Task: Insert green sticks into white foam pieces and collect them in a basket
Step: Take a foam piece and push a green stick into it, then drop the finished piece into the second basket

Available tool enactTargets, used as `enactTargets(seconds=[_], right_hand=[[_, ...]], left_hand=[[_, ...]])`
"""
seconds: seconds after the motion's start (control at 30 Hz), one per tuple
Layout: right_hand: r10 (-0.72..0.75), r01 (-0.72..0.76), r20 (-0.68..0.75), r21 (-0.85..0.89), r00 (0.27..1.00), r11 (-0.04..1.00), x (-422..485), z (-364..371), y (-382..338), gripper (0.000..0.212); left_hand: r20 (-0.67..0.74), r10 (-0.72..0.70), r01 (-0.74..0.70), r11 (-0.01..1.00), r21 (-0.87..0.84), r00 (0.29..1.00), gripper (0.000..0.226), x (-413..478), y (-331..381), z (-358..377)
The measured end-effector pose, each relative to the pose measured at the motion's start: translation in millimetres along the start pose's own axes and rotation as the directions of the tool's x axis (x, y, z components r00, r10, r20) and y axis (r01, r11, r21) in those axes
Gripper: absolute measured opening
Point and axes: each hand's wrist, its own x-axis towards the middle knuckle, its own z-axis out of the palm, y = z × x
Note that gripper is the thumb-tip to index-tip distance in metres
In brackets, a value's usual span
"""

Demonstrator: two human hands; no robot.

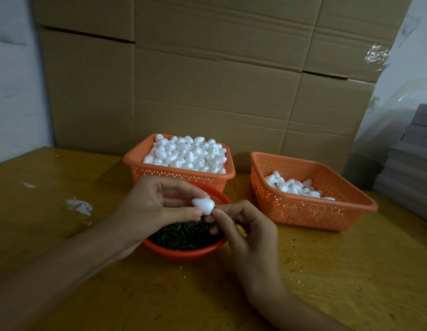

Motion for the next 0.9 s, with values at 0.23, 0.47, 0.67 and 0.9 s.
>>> enactTargets(seconds=[0.23,0.47,0.67,0.9], right_hand=[[-0.002,0.002,-0.028,-0.032,1.000,0.999,12.1,-7.0,-0.8,0.004],[-0.140,0.012,-0.367,-0.331,0.920,0.943,81.6,-84.1,-6.0,0.005],[-0.130,-0.180,-0.384,-0.672,0.914,0.719,97.3,-141.6,33.9,0.011],[-0.093,-0.216,-0.345,-0.753,0.934,0.622,83.0,-160.8,59.1,0.014]], left_hand=[[-0.057,0.186,-0.175,0.971,0.162,0.981,0.056,-3.7,-5.7,10.1],[0.242,0.349,-0.384,0.427,0.819,0.905,0.037,-13.7,-3.4,16.6],[0.222,-0.034,-0.192,0.388,0.902,0.974,0.068,-16.8,0.9,16.3],[0.201,-0.092,-0.150,0.388,0.909,0.975,0.059,-15.5,-0.9,16.3]])
